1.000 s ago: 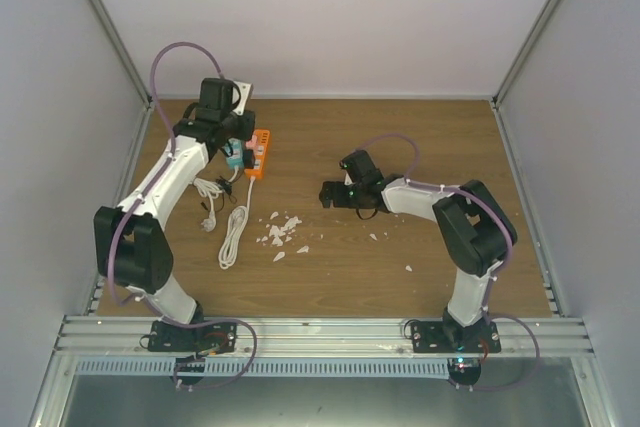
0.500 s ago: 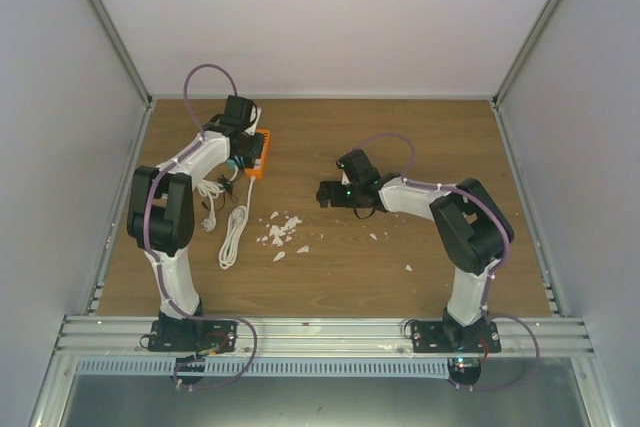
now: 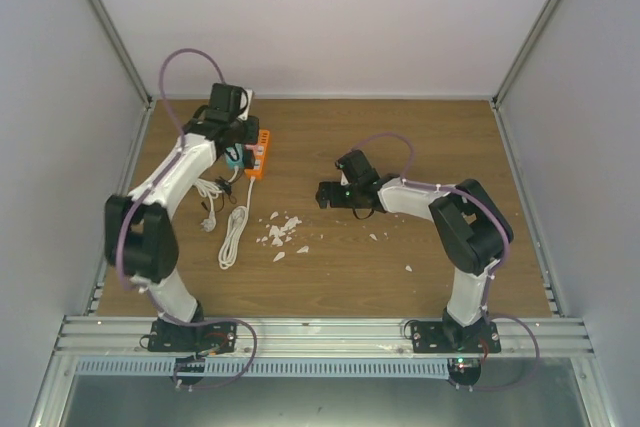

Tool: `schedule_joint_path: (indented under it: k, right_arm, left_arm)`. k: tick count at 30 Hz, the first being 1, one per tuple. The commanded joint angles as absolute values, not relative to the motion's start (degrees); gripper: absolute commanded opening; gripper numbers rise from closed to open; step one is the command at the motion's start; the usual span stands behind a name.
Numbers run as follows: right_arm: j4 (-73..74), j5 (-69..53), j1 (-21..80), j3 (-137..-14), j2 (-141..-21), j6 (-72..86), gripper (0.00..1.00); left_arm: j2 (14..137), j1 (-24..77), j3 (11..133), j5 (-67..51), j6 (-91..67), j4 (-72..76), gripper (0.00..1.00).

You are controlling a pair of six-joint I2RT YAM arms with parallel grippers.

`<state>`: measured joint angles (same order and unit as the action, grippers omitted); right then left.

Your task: Insert the plug

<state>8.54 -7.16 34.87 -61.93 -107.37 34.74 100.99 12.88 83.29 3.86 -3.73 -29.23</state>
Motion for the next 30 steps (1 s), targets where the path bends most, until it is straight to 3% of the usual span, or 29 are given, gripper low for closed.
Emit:
schedule_joint_path:
  k: [1,3,4,9,16,20,26,30]
  right_arm:
    - [10.48,-4.72,35.55,-60.33,-108.57,35.49,0.98]
    - [10.54,-3.73,35.65,-60.04,-107.95,35.52,0.99]
    - [10.68,-3.04,35.68,-60.03,-107.73,35.56,1.0]
    - [9.08,-0.09,35.9,-58.62,-106.52,35.27,0.99]
    - [4.59,2.81,37.64,-55.74,-103.42,33.36,1.0]
    - [2.33,4.69,38.05,-53.64,-100.62,33.47,1.0]
    - [-1.44,7.4,38.49,-49.46,-94.8,33.46,0.99]
    - [-2.69,9.3,38.5,-47.57,-92.48,34.27,1.0]
  left_arm:
    - [86.84,14.47,82.09,1.58,-8.28,-21.85,0.43]
    - [82.01,15.12,80.06,0.16,-9.81,-18.26,0.93]
    - [80.73,15.36,79.99,-3.11,-10.1,-17.43,0.99]
    - [81.31,16.35,82.07,-10.3,-12.49,-20.07,0.99]
    - [70.91,24.63,63.35,-3.24,-16.87,-3.44,0.99]
    - [68.17,26.52,56.87,-7.36,-14.81,5.27,0.99]
    - [67.68,26.9,54.58,-9.61,-5.79,5.96,0.99]
    - [64.03,26.89,45.73,-11.68,-4.5,14.49,0.99]
